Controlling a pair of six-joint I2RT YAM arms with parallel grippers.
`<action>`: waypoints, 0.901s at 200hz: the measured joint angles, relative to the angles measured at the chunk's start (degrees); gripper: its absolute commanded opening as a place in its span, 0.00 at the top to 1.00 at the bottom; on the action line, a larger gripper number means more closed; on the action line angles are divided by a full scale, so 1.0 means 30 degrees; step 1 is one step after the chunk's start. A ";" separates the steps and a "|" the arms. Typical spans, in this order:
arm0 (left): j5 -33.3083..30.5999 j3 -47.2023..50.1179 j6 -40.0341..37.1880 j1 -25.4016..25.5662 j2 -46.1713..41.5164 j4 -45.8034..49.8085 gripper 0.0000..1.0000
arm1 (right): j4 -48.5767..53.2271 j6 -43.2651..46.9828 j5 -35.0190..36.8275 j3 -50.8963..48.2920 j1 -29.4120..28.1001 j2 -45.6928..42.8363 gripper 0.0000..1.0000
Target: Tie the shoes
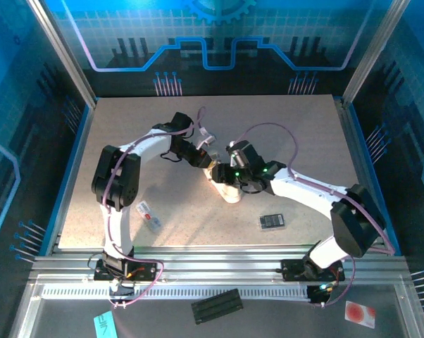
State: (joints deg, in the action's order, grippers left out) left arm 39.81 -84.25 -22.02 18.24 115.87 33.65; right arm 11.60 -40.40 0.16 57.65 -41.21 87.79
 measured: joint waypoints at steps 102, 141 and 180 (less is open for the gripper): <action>0.0321 0.1304 0.4947 0.0372 -0.0437 -0.1756 1.00 | 0.0255 -0.1173 0.0248 0.1399 -0.0430 0.2084 0.45; 0.1231 0.1501 0.6455 0.0372 -0.0437 -0.2339 1.00 | 0.0051 -0.1341 0.1326 0.1399 -0.0656 0.2565 0.57; 0.2215 0.1770 0.7803 0.0313 -0.0437 -0.3075 1.00 | -0.0335 -0.1268 0.1923 0.1413 -0.0801 0.2747 0.75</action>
State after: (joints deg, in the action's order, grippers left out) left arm 46.46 -78.94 1.39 19.18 114.56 24.43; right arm 10.59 -44.21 5.93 61.89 -43.62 96.03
